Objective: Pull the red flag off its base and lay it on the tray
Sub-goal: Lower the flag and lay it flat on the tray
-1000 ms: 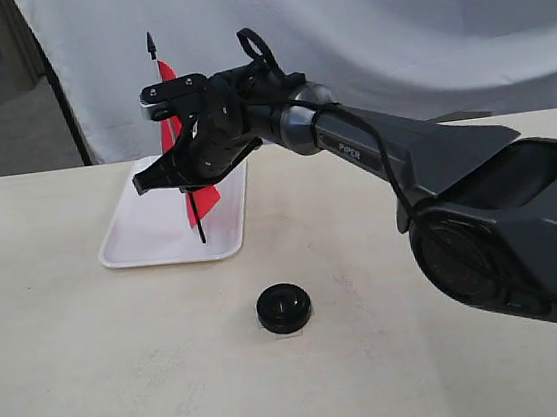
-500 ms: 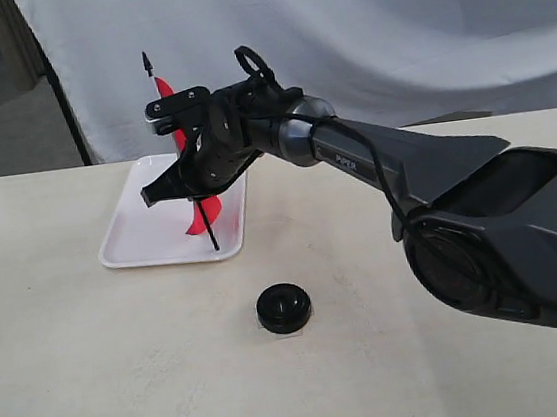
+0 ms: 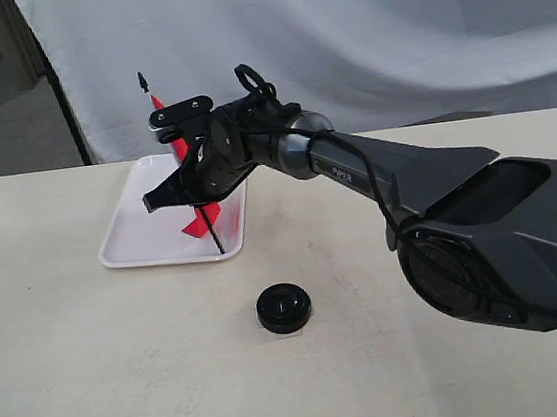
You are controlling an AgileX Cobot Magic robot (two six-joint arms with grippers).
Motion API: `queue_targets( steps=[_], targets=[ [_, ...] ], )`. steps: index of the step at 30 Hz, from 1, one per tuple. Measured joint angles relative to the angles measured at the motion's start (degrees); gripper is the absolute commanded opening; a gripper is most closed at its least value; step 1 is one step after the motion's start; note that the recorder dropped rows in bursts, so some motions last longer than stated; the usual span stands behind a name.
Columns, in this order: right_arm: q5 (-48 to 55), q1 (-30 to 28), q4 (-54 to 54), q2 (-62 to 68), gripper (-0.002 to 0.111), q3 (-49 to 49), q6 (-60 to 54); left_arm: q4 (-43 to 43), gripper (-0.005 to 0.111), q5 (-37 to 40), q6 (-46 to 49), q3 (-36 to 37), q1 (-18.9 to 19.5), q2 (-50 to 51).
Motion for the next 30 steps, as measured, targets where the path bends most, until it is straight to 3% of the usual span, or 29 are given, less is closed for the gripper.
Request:
queue_targets(
  steps=[8, 11, 13, 30],
  targets=[
    [-2.9, 0.0, 0.7, 1.1, 0.001, 0.0, 3.3, 0.0, 0.000, 0.0, 0.0, 0.0, 0.0, 0.0],
    [-3.3, 0.0, 0.8, 1.3, 0.023, 0.0, 3.9, 0.0, 0.000, 0.0, 0.0, 0.0, 0.0, 0.0],
    [-3.3, 0.0, 0.8, 1.3, 0.029, 0.0, 4.1, 0.0, 0.000, 0.0, 0.0, 0.0, 0.0, 0.0],
    [6.2, 0.0, 1.7, -0.7, 0.029, 0.0, 4.5, 0.0, 0.000, 0.0, 0.0, 0.0, 0.0, 0.0]
  ],
)
